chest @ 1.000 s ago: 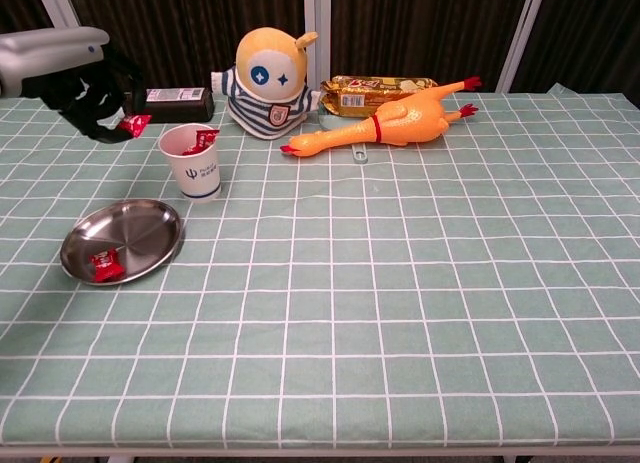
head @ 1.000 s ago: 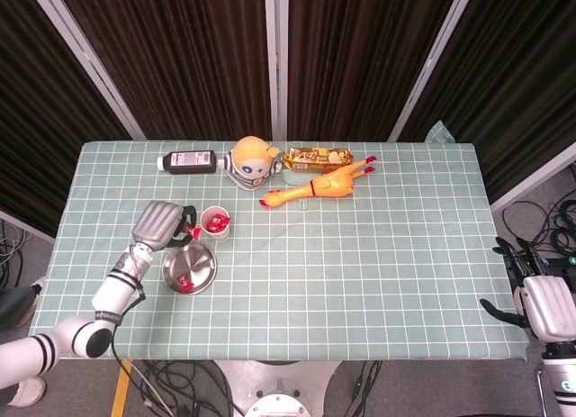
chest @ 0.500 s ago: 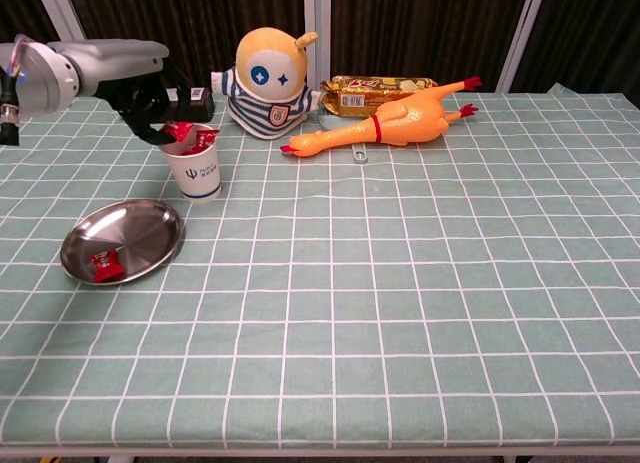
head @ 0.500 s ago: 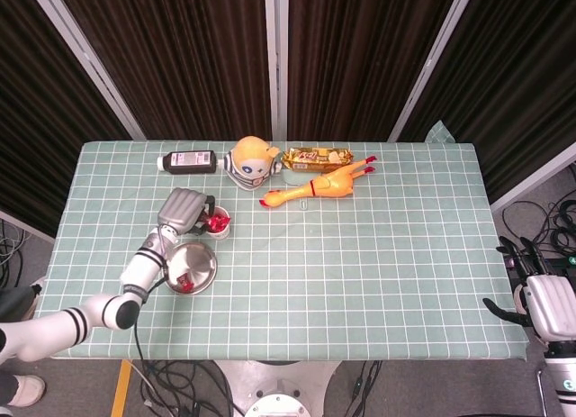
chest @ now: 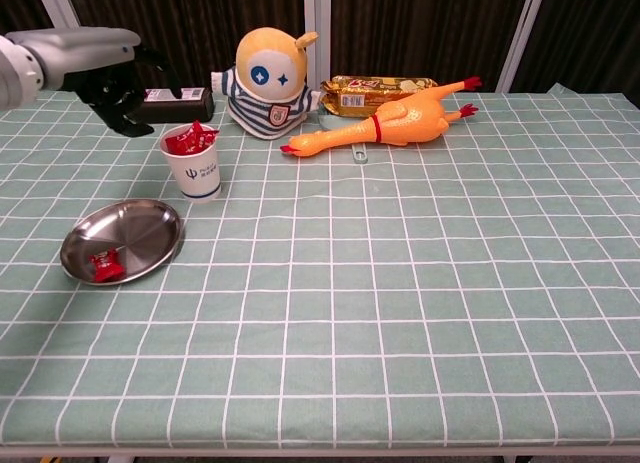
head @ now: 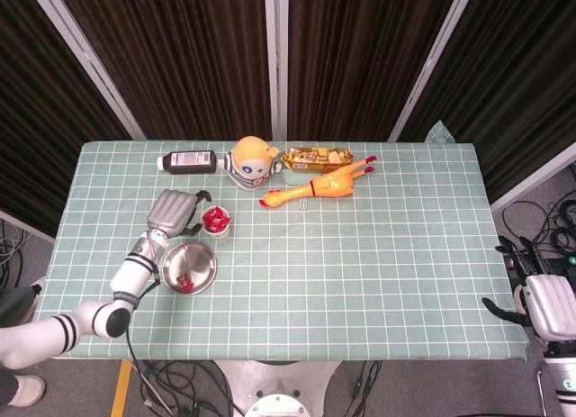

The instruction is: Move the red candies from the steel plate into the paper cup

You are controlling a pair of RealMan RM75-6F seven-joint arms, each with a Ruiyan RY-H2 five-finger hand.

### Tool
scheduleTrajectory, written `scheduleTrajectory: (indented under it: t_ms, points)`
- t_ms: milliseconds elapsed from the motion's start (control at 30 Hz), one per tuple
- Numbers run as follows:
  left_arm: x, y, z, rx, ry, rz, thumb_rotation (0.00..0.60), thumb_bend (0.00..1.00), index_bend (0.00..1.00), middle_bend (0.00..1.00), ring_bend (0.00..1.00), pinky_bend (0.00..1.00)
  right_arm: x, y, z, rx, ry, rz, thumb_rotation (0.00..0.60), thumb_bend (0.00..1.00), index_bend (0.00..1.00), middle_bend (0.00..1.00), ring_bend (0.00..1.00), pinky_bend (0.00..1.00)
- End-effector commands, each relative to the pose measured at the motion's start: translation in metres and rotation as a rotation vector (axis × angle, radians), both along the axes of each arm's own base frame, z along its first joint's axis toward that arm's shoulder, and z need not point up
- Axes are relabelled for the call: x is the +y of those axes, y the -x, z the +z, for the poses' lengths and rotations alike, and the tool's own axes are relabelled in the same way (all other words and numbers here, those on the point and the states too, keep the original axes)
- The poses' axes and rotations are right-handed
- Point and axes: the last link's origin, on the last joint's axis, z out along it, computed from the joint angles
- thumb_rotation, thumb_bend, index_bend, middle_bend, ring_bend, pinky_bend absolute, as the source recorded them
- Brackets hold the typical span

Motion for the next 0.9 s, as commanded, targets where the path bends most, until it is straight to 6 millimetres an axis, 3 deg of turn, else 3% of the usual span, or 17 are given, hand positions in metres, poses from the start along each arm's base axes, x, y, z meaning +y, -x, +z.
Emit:
scheduleTrajectory:
  t_ms: [33, 367, 900]
  points:
    - [-0.016, 0.015, 0.013, -0.016, -0.027, 0.006, 0.600, 0.32, 0.36, 0.88, 0.79, 0.98, 0.000, 0.000, 0.000, 0.000, -0.002, 0.001, 0.600, 0.08, 0.04, 0.20, 0.01, 0.23]
    - [-0.060, 0.055, 0.016, 0.021, -0.004, 0.013, 0.600, 0.32, 0.46, 0.88, 0.79, 0.98, -0.002, -0.004, -0.003, -0.001, -0.014, 0.016, 0.600, 0.08, 0.04, 0.20, 0.01, 0.23]
    - [-0.102, 0.073, -0.022, 0.116, 0.120, -0.040, 0.600, 0.25, 0.49, 0.88, 0.79, 0.98, 0.001, -0.004, -0.003, -0.001, -0.011, 0.016, 0.600, 0.08, 0.04, 0.20, 0.01, 0.23]
